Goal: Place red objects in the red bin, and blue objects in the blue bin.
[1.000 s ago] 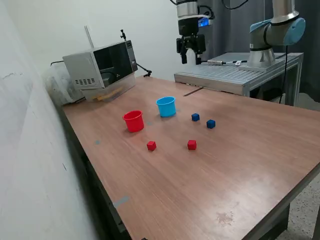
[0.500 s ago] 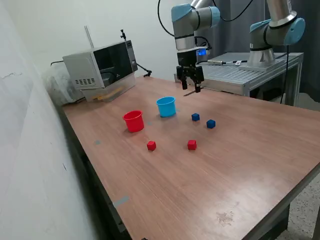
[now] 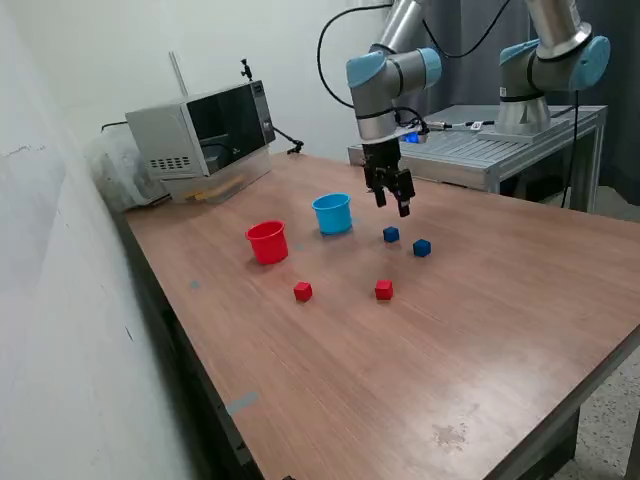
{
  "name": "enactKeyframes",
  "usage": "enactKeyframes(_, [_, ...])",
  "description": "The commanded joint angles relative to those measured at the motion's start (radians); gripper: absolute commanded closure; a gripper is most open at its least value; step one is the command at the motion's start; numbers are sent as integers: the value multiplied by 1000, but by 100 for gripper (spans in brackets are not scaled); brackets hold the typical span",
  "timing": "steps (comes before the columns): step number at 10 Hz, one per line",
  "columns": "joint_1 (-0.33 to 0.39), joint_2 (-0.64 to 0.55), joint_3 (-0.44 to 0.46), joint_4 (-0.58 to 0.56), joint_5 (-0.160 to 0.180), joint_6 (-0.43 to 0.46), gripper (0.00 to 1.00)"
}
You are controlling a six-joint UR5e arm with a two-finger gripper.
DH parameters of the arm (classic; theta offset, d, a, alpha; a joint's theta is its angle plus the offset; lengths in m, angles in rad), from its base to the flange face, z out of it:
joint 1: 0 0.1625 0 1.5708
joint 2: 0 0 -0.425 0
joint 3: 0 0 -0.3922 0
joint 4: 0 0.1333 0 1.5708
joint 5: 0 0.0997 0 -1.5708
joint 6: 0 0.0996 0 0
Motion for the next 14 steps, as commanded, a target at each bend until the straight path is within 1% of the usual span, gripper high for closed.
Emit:
enactKeyframes(1, [2, 48, 0, -28, -3, 3, 0])
enactKeyframes(4, [4, 85, -19, -36, -3, -9, 0])
enactKeyframes(7, [2, 93, -19, -36, -3, -66, 0])
enactKeyframes(10, [2, 92, -15, -39, -6, -69, 0])
enactKeyframes(11, [2, 93, -17, -43, -14, -69, 100])
enactKeyframes(12, [2, 92, -17, -57, -24, -70, 100])
enactKeyframes(13, [2, 92, -17, -62, -27, -73, 100])
enactKeyframes(14, [4, 90, -17, -65, -44, -78, 100])
